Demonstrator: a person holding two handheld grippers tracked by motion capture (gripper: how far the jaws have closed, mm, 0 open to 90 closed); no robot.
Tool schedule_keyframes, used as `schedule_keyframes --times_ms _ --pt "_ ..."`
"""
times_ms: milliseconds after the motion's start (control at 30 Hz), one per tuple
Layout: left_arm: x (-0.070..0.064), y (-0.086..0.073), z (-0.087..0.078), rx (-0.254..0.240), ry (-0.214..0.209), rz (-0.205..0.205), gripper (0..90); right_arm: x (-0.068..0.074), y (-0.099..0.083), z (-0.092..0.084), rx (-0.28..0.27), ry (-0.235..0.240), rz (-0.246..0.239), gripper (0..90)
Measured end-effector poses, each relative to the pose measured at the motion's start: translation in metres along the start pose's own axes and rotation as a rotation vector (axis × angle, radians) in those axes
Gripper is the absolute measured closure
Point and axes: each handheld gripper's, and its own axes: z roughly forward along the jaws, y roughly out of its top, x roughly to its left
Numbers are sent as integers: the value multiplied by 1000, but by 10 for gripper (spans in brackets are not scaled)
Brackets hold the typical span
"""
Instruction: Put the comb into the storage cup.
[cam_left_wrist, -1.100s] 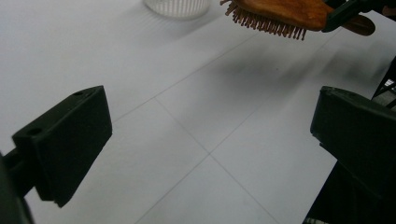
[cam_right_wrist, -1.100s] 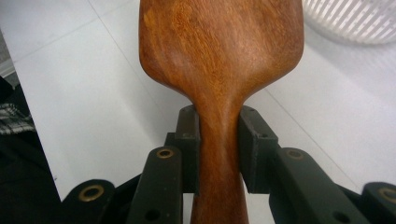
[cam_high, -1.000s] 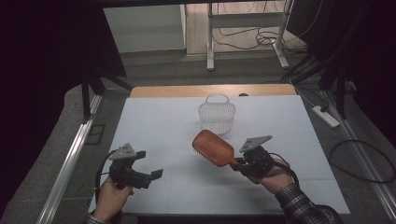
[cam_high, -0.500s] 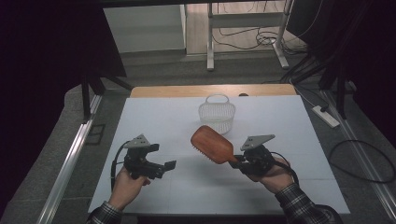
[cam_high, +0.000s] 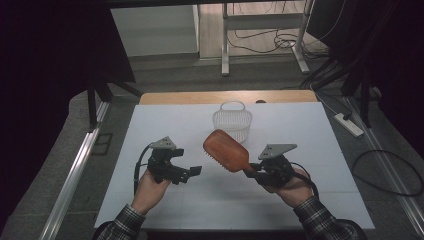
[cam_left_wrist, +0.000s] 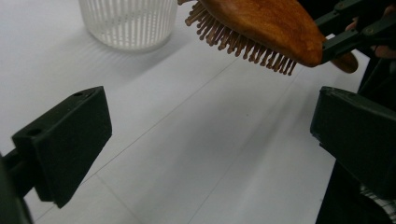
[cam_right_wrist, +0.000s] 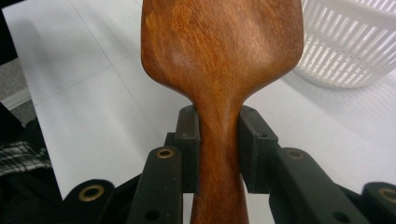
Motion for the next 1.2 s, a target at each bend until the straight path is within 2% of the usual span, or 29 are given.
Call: schedule_keyframes --times_ms 67,467,1200 --pt "2 2 3 -9 -22 -21 0 0 0 0 -2 1 0 716" --pt "2 13 18 -14 -102 -56 0 7 3 5 -28 6 0 716" --pt "0 30 44 -21 -173 -87 0 14 7 8 -67 25 9 716"
